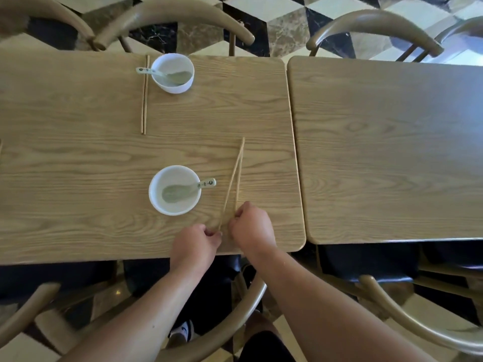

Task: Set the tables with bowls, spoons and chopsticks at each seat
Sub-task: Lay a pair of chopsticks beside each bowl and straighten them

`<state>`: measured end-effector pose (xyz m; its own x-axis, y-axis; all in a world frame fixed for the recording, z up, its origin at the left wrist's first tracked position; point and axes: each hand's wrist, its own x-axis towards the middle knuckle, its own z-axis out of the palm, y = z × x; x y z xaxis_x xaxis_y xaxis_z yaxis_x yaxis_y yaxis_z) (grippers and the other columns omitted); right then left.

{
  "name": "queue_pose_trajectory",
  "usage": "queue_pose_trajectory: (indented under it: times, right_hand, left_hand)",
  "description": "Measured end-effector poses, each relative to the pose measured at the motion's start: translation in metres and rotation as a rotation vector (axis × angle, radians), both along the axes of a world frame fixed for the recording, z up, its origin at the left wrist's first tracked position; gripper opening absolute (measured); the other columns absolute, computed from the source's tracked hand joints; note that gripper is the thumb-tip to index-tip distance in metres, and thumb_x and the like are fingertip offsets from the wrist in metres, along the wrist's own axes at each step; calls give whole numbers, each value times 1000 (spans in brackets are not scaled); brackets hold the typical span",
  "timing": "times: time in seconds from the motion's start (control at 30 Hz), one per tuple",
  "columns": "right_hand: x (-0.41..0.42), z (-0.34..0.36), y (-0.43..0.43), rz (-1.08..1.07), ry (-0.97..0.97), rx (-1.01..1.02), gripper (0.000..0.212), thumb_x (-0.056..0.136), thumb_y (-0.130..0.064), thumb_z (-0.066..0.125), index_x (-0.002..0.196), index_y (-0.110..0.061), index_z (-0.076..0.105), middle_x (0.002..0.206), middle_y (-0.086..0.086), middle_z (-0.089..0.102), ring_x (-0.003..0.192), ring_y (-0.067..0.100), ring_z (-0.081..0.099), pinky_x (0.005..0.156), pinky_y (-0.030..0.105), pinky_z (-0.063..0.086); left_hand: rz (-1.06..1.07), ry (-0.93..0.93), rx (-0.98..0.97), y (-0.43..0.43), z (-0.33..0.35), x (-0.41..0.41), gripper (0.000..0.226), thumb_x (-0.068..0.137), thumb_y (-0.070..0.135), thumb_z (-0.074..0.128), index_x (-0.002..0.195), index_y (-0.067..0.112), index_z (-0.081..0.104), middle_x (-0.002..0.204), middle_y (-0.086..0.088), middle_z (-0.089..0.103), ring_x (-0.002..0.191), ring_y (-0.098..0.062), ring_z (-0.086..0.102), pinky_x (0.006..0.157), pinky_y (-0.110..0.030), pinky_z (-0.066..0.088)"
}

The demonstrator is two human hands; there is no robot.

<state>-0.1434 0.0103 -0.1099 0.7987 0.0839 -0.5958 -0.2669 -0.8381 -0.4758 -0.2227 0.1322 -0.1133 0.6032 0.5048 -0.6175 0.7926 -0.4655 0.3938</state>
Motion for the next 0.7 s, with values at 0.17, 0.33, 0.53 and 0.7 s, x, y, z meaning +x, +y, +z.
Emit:
queue_pose_trajectory:
  times: [0.17, 0.33, 0.53, 0.7]
  right_hand:
    - [5, 1, -10, -58, 40, 17, 10, 94, -17, 62, 103, -19, 61, 86, -8, 63, 73, 7, 58, 52, 23, 40]
    - [6, 4, -6, 7, 31, 39, 15, 94, -28, 64, 104, -17, 62, 89, -3, 68, 80, 19, 65, 67, 36, 56]
    - [25, 7, 0, 240, -108, -154, 16, 104, -18, 59, 118, -12, 56, 105, 8, 70, 87, 31, 68, 66, 35, 49]
    - [56, 20, -34, 298, -116, -303, 23, 94, -2, 50, 111, -15, 56, 106, 10, 68, 92, 37, 66, 70, 38, 46]
  left_hand:
    - [0, -5, -2, -10, -3, 5, 28, 93, 47, 72, 74, 25, 71, 69, 7, 75, 71, -17, 70, 60, -31, 46]
    - [-238, 17, 44, -8, 1, 16, 27, 93, 50, 75, 86, 25, 79, 69, 9, 69, 67, -16, 63, 57, -30, 43]
    - [-317, -46, 13, -2, 9, 18, 25, 91, 49, 81, 102, 27, 80, 95, 5, 79, 90, -20, 71, 74, -30, 50]
    - [-432, -253, 99, -2, 12, 15, 27, 97, 40, 76, 116, 22, 76, 108, 4, 73, 98, -21, 71, 81, -35, 55]
